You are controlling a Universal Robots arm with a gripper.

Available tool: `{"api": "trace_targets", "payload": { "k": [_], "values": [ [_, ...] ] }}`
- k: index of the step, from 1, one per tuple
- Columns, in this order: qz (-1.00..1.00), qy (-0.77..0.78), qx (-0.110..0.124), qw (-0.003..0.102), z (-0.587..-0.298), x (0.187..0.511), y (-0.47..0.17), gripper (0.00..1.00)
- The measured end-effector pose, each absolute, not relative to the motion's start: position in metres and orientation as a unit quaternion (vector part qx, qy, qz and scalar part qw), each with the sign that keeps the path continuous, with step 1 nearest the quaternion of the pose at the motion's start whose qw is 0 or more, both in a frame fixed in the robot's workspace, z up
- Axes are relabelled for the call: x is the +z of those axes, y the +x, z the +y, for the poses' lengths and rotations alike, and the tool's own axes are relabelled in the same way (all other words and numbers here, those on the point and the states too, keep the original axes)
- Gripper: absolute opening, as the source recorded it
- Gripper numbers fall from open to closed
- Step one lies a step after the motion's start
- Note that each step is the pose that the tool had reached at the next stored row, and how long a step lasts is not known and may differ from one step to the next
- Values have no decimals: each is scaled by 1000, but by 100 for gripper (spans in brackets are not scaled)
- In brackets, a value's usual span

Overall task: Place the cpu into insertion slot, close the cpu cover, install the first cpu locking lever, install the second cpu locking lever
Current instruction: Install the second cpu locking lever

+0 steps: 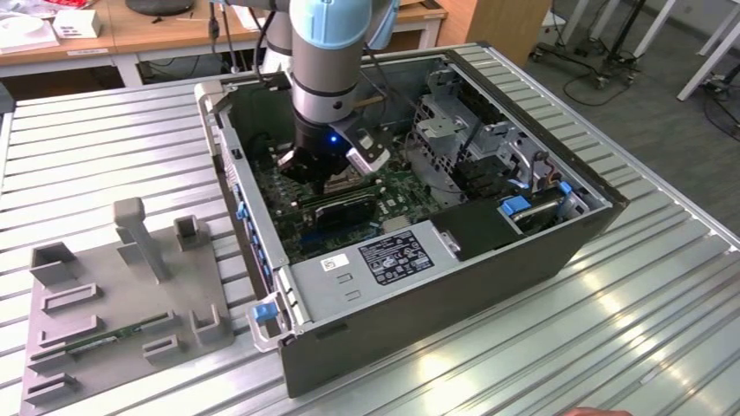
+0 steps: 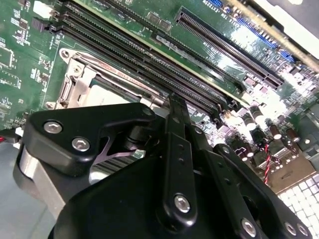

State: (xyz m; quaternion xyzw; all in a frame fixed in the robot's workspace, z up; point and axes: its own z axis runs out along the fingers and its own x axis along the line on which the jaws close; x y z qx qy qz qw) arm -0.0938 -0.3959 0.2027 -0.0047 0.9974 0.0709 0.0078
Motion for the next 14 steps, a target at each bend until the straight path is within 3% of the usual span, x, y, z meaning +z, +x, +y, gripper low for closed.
{"api": "trace_targets", "payload": {
  "k": [14],
  "values": [
    [997, -5, 81, 8, -397, 197, -94, 11]
  ]
}}
